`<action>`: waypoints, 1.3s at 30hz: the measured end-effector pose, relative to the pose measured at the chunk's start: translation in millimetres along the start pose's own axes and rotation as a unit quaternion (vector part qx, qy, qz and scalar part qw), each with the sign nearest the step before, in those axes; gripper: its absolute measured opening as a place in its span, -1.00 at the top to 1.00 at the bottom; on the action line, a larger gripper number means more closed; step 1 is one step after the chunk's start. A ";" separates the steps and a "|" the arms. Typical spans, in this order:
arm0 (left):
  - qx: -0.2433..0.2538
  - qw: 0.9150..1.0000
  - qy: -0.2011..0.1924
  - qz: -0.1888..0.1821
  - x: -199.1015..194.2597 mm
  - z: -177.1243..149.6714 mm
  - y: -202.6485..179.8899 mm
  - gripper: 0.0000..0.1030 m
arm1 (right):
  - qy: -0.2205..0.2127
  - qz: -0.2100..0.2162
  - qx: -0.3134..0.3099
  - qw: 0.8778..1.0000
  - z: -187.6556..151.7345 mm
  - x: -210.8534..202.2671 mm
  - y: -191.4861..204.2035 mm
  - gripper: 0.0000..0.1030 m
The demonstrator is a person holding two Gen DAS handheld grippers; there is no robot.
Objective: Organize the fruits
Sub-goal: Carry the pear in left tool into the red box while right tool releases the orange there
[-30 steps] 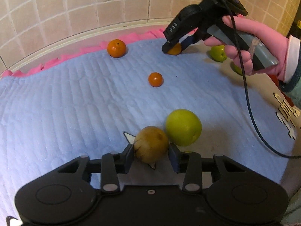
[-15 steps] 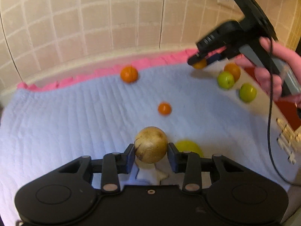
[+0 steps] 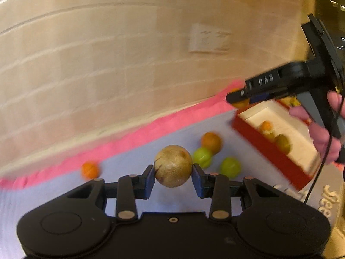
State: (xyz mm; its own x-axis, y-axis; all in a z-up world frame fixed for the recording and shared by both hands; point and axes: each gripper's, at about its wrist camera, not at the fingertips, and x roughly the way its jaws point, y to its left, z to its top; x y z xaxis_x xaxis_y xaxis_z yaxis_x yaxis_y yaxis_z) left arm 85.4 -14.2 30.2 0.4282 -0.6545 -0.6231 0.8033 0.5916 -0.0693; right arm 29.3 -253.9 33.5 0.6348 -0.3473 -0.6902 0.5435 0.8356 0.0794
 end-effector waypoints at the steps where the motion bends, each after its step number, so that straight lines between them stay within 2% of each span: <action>1: 0.013 1.000 -0.004 -0.011 6.0 10.8 -10.6 0.14 | -0.005 -0.011 0.007 1.000 -0.1 -8.9 -11.7 0.23; 5: 0.056 0.996 -0.012 -0.062 36.1 48.2 -56.0 0.14 | -0.019 -0.056 0.048 0.997 -5.6 -41.8 -66.2 0.23; 8: 0.087 0.990 -0.009 -0.108 65.0 70.0 -97.4 0.14 | -0.026 -0.096 0.084 0.992 -12.9 -65.2 -113.0 0.23; 12: 0.128 0.979 0.006 -0.158 106.3 84.1 -157.4 0.14 | -0.023 -0.151 0.132 0.979 -28.6 -90.1 -175.7 0.23; 17: 0.144 0.969 0.027 -0.199 156.8 95.1 -218.4 0.14 | -0.003 -0.187 0.190 0.964 -54.5 -101.7 -241.0 0.23; 20: 0.146 0.968 0.041 -0.201 190.6 109.3 -241.9 0.14 | 0.014 -0.193 0.208 0.959 -70.1 -96.5 -262.2 0.23; 24: 0.144 0.967 0.071 -0.196 241.6 127.5 -266.9 0.14 | 0.035 -0.185 0.208 0.960 -83.4 -82.4 -270.8 0.22; 30: 0.117 0.965 0.149 -0.180 321.8 131.5 -285.6 0.14 | 0.070 -0.172 0.203 0.961 -88.8 -46.0 -273.6 0.22; 33: 0.113 0.964 0.162 -0.179 338.1 126.7 -286.2 0.13 | 0.082 -0.176 0.201 0.960 -90.5 -32.0 -274.6 0.22; 39: 0.134 0.963 0.160 -0.171 342.4 120.2 -290.4 0.10 | 0.094 -0.173 0.214 0.957 -96.0 -15.8 -283.6 0.22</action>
State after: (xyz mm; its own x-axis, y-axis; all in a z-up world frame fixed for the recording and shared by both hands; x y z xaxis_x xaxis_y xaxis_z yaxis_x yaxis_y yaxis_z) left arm 48.5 -466.7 -69.4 0.0036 -0.5855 -0.8107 0.9708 0.1965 -0.1376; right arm -187.6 -444.5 -47.2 0.2879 -0.4554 -0.8425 0.9038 0.4201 0.0817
